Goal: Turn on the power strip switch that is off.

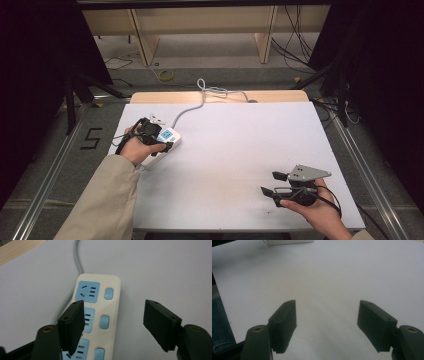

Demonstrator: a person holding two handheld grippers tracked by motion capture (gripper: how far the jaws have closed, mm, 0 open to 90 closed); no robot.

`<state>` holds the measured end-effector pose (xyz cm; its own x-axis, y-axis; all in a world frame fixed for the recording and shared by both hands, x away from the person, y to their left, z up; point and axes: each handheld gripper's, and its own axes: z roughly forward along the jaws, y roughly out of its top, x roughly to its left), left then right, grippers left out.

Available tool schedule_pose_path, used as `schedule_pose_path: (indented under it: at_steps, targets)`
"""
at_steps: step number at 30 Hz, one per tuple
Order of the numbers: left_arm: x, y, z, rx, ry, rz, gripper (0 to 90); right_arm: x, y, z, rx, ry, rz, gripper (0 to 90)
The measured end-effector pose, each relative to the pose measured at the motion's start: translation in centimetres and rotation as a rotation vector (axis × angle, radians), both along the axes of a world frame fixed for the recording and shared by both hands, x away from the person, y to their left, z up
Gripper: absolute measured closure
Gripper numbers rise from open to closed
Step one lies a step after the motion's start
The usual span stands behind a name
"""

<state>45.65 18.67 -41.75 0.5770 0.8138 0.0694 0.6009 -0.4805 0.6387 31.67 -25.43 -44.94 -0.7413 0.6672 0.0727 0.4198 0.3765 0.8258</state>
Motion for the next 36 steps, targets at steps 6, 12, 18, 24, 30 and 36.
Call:
schedule_pose_path:
  at_steps: [6, 12, 18, 24, 30, 36]
  targets:
    - [-1.6, -0.6, 0.2, -0.064, -0.042, -0.035, 25.7, 0.0, 0.0, 0.0, -0.001, 0.001, -0.002, 31.9]
    - [-3.2, -0.9, 0.2, -0.105, -0.043, -0.095, 24.3, 0.0, 0.0, 0.0, -0.002, 0.000, -0.003, 31.9]
    - [-5.0, -1.2, -0.2, -0.100, -0.055, -0.137, 23.1, 0.0, 0.0, -0.1, -0.005, 0.000, -0.003, 31.7]
    - [-6.7, -1.3, -0.9, -0.116, -0.085, -0.172, 22.9, 0.1, -0.1, -0.1, -0.003, 0.000, -0.005, 31.5]
    - [-8.0, -1.2, -1.6, -0.115, -0.123, -0.187, 21.9, 0.1, -0.1, -0.1, -0.003, 0.001, -0.007, 31.5]
    - [-9.3, -1.3, -2.3, -0.117, -0.143, -0.206, 20.9, 0.1, -0.1, -0.1, -0.004, 0.002, -0.008, 31.4]
